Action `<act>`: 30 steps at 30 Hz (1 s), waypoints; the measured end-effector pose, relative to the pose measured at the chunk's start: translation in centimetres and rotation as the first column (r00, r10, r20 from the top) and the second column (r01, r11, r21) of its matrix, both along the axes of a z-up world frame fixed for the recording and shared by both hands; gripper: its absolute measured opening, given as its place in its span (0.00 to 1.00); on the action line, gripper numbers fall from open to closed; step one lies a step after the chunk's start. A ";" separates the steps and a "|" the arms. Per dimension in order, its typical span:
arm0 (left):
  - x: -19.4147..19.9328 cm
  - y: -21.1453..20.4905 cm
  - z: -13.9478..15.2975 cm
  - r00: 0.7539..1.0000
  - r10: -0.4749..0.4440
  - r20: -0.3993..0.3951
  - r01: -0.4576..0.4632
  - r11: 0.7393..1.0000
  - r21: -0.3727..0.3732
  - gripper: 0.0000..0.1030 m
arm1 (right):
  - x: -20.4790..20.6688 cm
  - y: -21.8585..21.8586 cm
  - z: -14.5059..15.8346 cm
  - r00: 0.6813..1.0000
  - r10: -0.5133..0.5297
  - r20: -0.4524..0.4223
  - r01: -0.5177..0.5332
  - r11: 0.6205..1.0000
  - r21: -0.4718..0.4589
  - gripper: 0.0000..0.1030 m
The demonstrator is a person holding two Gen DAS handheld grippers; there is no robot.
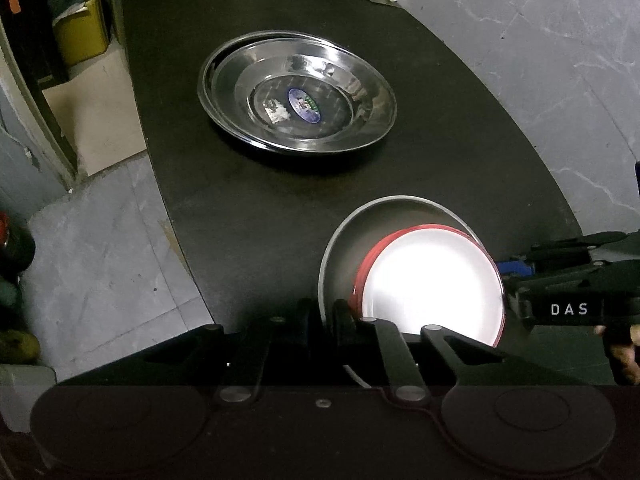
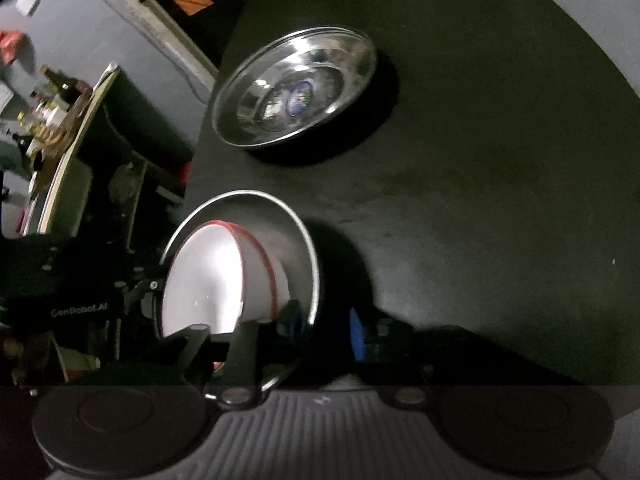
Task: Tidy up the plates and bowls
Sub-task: 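Close both grippers on opposite sides of the mixing bowl rim, then lift the mixing bowl with both grippers and carry it over the stainless basin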
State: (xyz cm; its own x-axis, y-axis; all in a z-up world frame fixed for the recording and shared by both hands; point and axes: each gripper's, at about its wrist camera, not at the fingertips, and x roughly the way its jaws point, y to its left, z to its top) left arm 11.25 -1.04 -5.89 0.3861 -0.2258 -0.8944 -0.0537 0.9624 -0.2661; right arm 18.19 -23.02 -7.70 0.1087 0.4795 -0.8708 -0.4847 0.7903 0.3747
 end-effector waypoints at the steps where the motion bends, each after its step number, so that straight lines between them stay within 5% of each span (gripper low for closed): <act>1: 0.0 0.0 -0.1 1.000 0.003 -0.002 -0.003 1.000 -0.003 0.13 | 0.1 -0.1 -0.1 1.000 -0.007 -0.011 0.007 1.000 0.008 0.29; 10: 0.5 0.0 -0.6 1.000 -0.002 -0.030 0.001 0.999 -0.034 0.10 | 0.8 -0.9 -1.0 0.993 -0.036 -0.109 0.047 0.994 0.098 0.15; 30: 2.5 1.4 -0.1 0.993 0.068 -0.099 -0.078 0.991 -0.108 0.07 | 3.1 -2.2 -3.3 0.915 -0.194 -0.353 0.264 0.951 0.161 0.14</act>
State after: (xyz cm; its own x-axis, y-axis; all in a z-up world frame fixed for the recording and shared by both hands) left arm 13.77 0.32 -6.04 0.3199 -0.3007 -0.8985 -0.1527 0.9195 -0.3621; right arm 21.34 -25.20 -11.05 -0.0392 0.6445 -0.7636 -0.1210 0.7555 0.6439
